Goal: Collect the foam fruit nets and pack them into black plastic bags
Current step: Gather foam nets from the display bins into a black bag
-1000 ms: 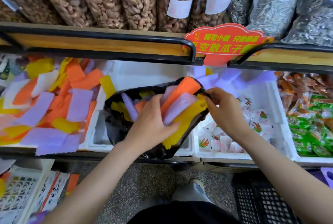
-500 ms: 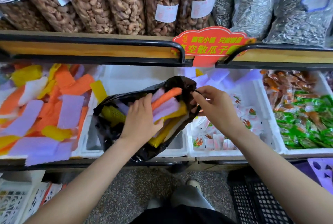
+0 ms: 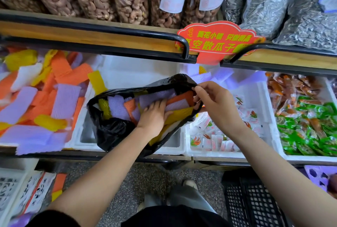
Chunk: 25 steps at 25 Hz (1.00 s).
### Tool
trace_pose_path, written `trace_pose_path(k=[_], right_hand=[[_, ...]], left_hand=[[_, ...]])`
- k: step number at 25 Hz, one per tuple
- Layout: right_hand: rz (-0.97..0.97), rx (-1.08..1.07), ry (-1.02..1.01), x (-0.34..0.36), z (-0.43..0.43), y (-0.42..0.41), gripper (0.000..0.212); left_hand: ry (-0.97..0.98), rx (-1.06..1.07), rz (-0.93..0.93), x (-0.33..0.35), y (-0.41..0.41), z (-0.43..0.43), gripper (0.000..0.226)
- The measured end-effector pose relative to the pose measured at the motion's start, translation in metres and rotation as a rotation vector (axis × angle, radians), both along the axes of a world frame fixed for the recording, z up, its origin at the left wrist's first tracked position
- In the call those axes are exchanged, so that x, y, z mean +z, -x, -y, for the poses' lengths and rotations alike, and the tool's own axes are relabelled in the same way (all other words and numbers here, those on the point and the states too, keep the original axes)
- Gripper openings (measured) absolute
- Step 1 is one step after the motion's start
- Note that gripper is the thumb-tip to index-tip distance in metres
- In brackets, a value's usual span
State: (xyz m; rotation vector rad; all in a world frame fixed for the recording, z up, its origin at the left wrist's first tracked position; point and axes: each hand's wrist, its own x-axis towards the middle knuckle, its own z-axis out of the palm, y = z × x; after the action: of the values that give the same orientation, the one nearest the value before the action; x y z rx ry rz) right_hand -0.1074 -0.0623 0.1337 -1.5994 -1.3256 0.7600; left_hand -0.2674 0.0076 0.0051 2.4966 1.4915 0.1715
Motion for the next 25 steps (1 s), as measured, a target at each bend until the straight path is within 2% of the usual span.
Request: trace_pose_path(k=[4,6,8,10,12,15,17,20,23,25], right_hand=[[0.160,0.100,-0.032,-0.015,-0.003,-0.025,0.013],[0.145,0.174,-0.027,-0.025,-0.003,-0.044,0.010],[0.111,0.214,-0.025,-0.038,-0.005,-0.067,0.021],[0.132,0.208,0.000,-0.056,-0.011,-0.098,0.024],[0.259,0.182,0.058,-0.083,-0.024,-0.143,0.023],[0.489,0.136,0.194,-0.131,-0.055,-0.213,0.029],[0.548,0.161,0.329,-0.157,-0.078,-0.247,0.036],[0.607,0.252,0.462,-0.184,-0.103,-0.277,0.041],[0.618,0.288,0.508,-0.201,-0.129,-0.294,0.043],[0.631,0.304,0.534,-0.212,-0.142,-0.300,0.048]], left_hand=[[-0.028,0.030,0.127,0.015,-0.008,0.013,0.055],[-0.193,0.090,0.276,0.033,-0.014,0.029,0.049],[-0.364,0.133,0.498,0.059,-0.032,0.044,0.036],[-0.455,0.083,0.640,0.086,-0.065,0.051,0.023],[-0.491,-0.042,0.678,0.099,-0.112,0.055,0.017],[-0.394,-0.183,0.482,0.070,-0.184,0.051,0.022],[-0.281,-0.135,0.245,0.029,-0.225,0.040,0.030],[-0.094,-0.016,0.053,-0.024,-0.258,0.008,0.042],[0.162,0.068,-0.184,-0.046,-0.270,-0.035,0.050],[0.218,0.098,-0.277,-0.050,-0.276,-0.061,0.055]])
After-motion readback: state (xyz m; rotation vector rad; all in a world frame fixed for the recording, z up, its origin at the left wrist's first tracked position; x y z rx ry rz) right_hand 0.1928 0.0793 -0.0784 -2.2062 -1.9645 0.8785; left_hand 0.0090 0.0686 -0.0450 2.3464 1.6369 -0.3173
